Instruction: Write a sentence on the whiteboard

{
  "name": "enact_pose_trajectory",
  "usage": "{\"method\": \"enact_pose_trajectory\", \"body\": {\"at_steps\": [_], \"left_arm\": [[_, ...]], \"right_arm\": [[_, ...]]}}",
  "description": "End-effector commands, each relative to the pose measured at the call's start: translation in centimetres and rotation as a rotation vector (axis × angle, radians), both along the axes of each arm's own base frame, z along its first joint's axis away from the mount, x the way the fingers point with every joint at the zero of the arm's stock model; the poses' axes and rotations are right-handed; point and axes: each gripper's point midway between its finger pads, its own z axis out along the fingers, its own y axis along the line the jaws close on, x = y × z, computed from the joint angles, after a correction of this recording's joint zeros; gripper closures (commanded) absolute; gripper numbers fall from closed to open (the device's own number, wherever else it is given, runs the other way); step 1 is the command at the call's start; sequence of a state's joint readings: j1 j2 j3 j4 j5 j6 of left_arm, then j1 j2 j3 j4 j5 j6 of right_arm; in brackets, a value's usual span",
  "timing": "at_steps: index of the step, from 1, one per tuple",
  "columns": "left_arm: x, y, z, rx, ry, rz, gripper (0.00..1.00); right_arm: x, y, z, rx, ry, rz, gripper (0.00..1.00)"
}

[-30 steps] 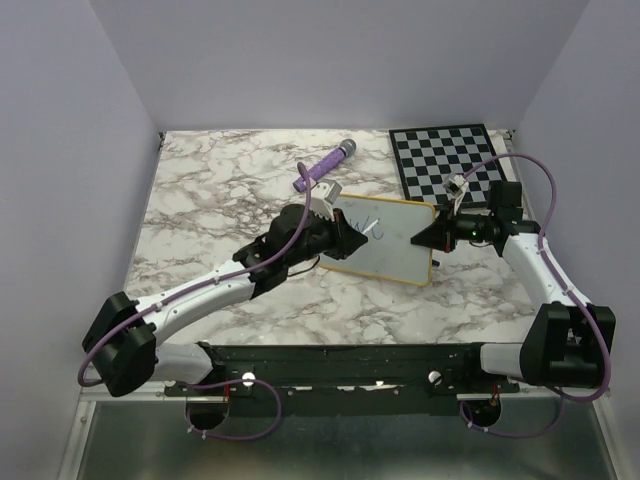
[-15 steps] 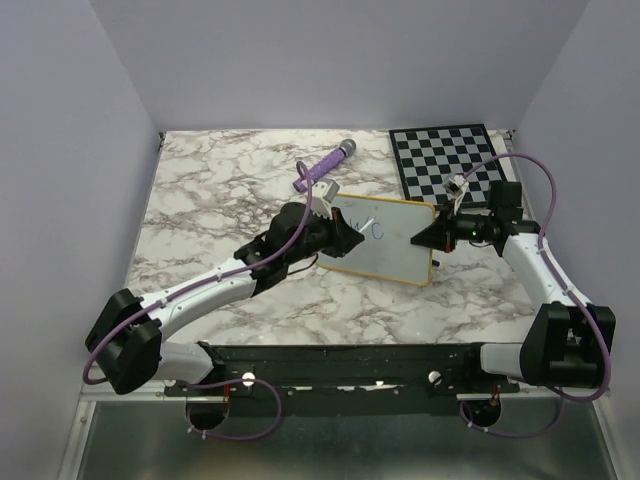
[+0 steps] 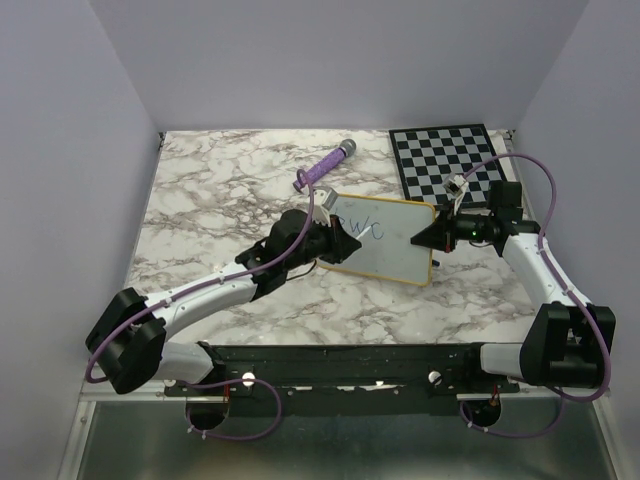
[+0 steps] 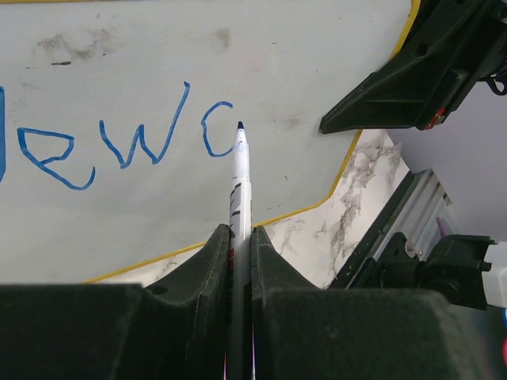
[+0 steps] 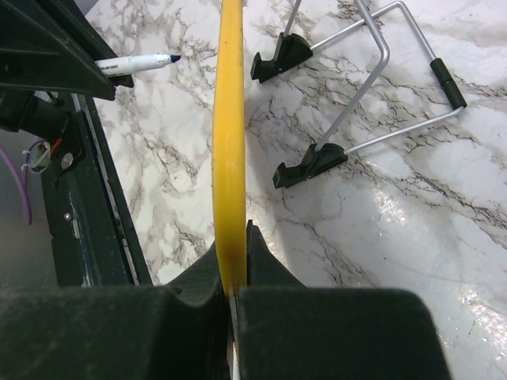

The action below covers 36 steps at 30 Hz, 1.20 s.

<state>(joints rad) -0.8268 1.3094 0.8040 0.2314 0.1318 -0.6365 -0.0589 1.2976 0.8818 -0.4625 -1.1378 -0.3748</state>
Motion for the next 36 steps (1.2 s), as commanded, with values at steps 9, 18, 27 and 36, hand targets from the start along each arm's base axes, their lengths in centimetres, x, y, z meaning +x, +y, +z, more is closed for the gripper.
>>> {"method": "enact_pose_trajectory", "body": {"at_steps": [9, 18, 27, 36], "left_arm": [[-0.1, 0.2, 0.9, -0.042, -0.039, 0.013, 1.00], [0.2, -0.7, 0.7, -0.035, -0.043, 0.011, 1.00], [0.8, -1.7, 0.2, 0.002, -0.053, 0.037, 1.00], [1.5, -1.9, 0.3, 0.015, -0.051, 0.062, 1.00]], "right_arm": [[0.1, 0.2, 0.5, 0.002, -0.041, 0.016, 0.99], [0.0, 0.2, 0.5, 0.003, -0.041, 0.017, 0.99], [0.0, 0.2, 0.5, 0.003, -0.044, 0.017, 0.99], [0.1, 0.2, 0.5, 0.002, -0.042, 0.016, 0.99]]}}
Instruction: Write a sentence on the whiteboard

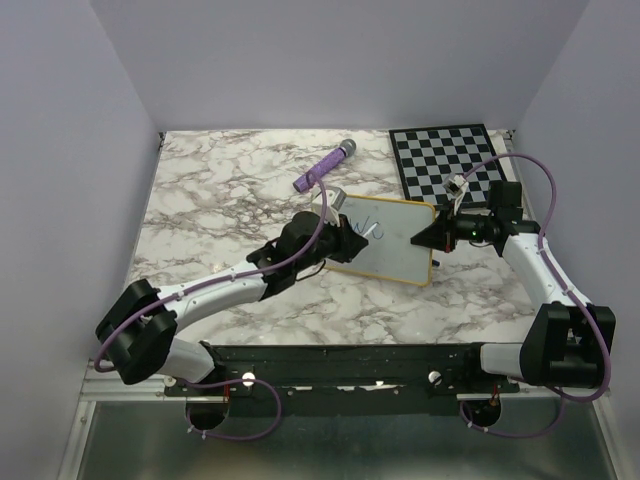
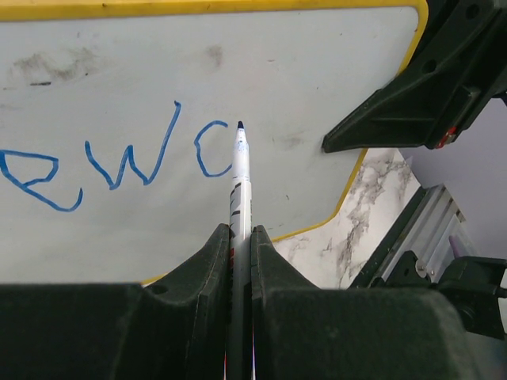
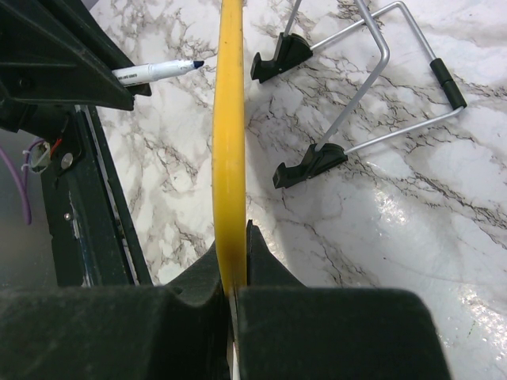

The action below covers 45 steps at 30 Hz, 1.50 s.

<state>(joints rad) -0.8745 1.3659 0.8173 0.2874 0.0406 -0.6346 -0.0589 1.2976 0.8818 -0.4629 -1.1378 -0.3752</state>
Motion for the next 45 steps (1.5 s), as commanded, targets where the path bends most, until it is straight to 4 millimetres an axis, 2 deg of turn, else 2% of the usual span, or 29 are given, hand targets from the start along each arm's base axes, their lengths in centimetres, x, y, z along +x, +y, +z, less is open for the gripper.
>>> {"method": "enact_pose_trajectory", "body": {"at_steps": [1, 17, 32, 45], "left_arm": [[1.1, -0.8, 0.9, 0.006, -0.021, 0.023, 1.00], [2.6, -1.8, 2.4, -0.006, -0.037, 0.050, 1.00], [2.5, -2.1, 0.8, 0.037, 0.003, 0.037, 1.00], [1.8, -1.3, -0.5, 0.074, 0.037, 0.036, 1.00]], "right_arm": [[0.1, 0.2, 0.5, 0.002, -0.045, 0.016, 0.99], [0.1, 0.2, 0.5, 0.003, -0.042, 0.017, 0.99], [0.1, 0.2, 0.6, 0.002, -0.045, 0.017, 0.99], [0.0, 0.2, 0.7, 0.004, -0.045, 0.018, 0.99]]}}
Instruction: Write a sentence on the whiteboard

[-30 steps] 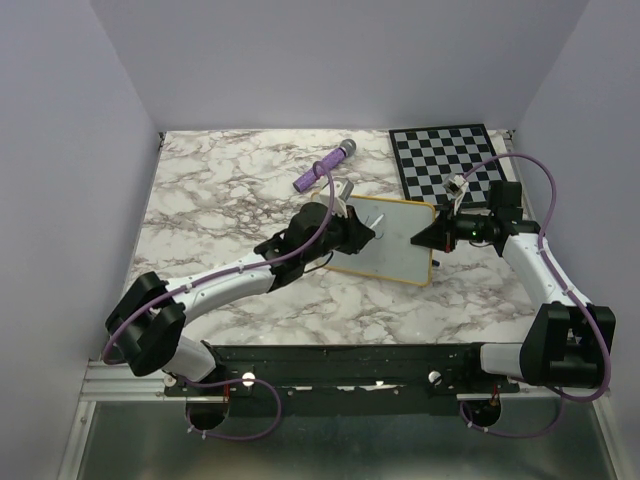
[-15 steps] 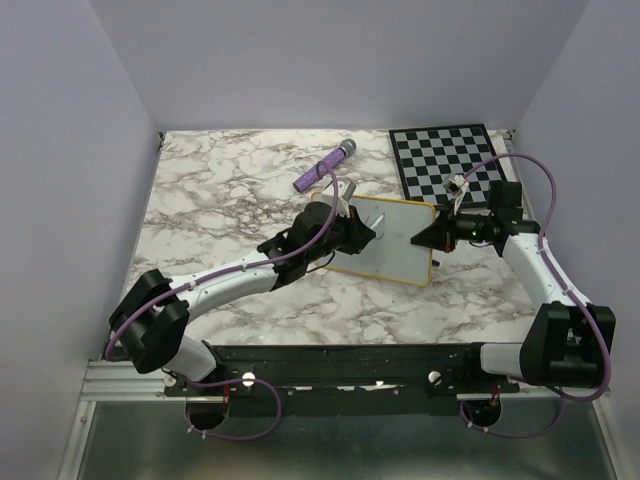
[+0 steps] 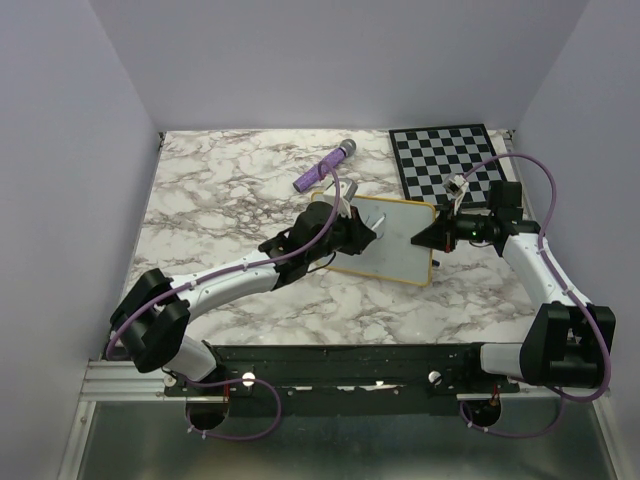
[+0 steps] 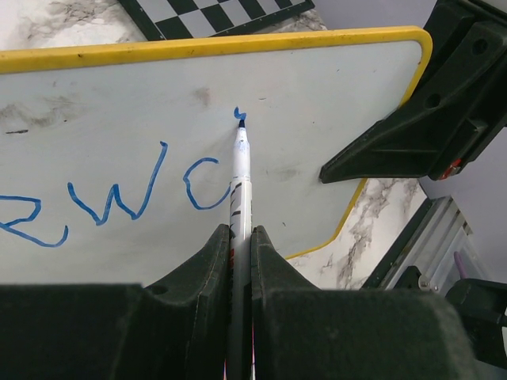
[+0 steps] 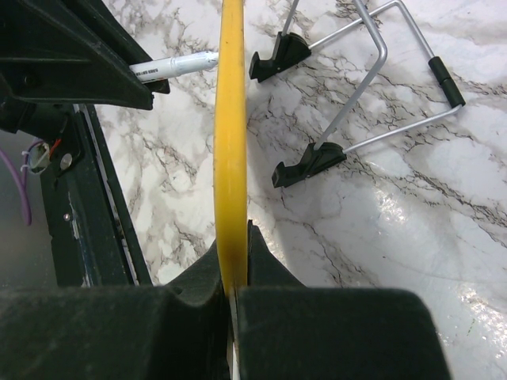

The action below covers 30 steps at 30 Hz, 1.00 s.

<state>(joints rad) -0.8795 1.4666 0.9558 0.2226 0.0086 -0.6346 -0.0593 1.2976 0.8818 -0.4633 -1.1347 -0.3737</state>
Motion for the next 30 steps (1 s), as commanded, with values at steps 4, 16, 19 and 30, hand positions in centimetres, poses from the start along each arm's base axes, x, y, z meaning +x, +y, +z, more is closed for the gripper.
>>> {"method": "enact_pose_trajectory", "body": {"at_steps": [4, 16, 19, 30], "left_arm": [[-0.3, 0.7, -1.7, 0.058, 0.040, 0.009, 1.00], [-1.2, 0.8, -2.7, 0.072, 0.082, -0.017, 1.00], [-1.5, 0.8, -3.1, 0.076, 0.094, -0.024, 1.00], [-2.3, 1.1, -4.1, 0.088, 0.126, -0.042, 1.00]], "right_arm": [[0.0, 0.2, 0.6, 0.006, -0.046, 0.021, 0.99], [0.0, 0.2, 0.7, 0.005, -0.047, 0.020, 1.00], [0.0, 0.2, 0.6, 0.005, -0.046, 0.020, 0.99], [0.0, 0.2, 0.6, 0.004, -0.044, 0.019, 0.99]]}}
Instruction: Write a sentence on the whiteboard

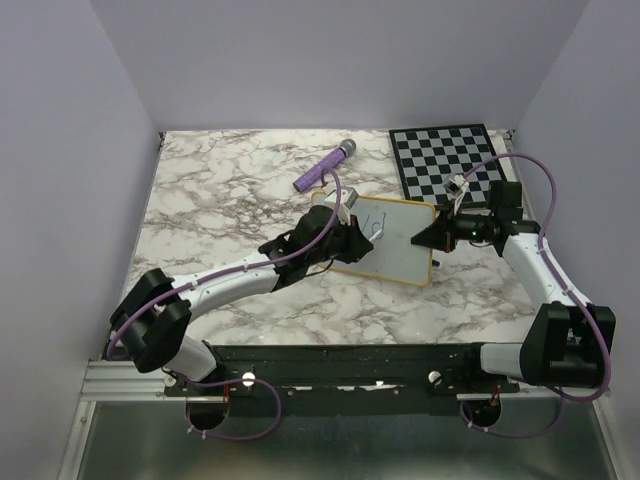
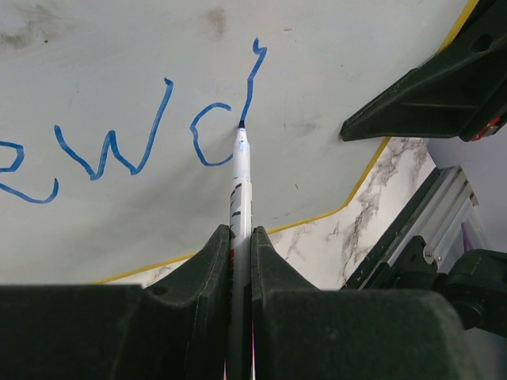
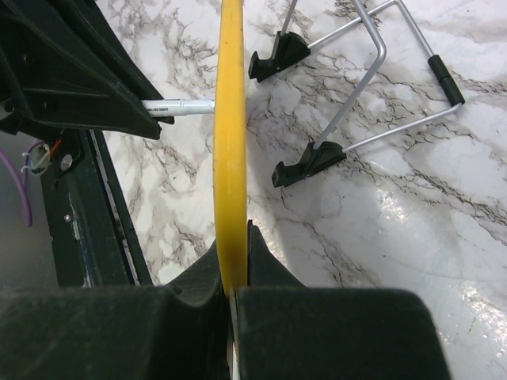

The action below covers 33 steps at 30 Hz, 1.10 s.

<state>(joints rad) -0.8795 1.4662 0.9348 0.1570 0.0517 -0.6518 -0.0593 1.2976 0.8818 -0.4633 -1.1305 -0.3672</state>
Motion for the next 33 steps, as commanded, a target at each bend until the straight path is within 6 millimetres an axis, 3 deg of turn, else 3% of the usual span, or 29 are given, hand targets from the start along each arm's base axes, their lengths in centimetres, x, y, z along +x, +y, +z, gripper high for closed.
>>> {"method": "enact_pose_trajectory", "body": {"at_steps": [1, 16, 26, 33], "left_arm": [[-0.9, 0.7, -1.8, 0.042, 0.048, -0.009, 1.00], [-2.0, 0.7, -2.9, 0.048, 0.083, -0.044, 1.00], [-1.5, 0.4, 0.3, -0.020, 0.021, -0.035, 1.00], [-0.9, 0.2, 1.2, -0.027, 0.002, -0.022, 1.00]], "right_arm": [[0.0, 0.2, 0.7, 0.005, -0.051, 0.024, 0.99], [0.0, 0.2, 0.6, 0.005, -0.050, 0.024, 0.99], [0.0, 0.2, 0.6, 0.005, -0.050, 0.024, 0.99], [0.0, 0.2, 0.6, 0.003, -0.051, 0.023, 0.99]]}}
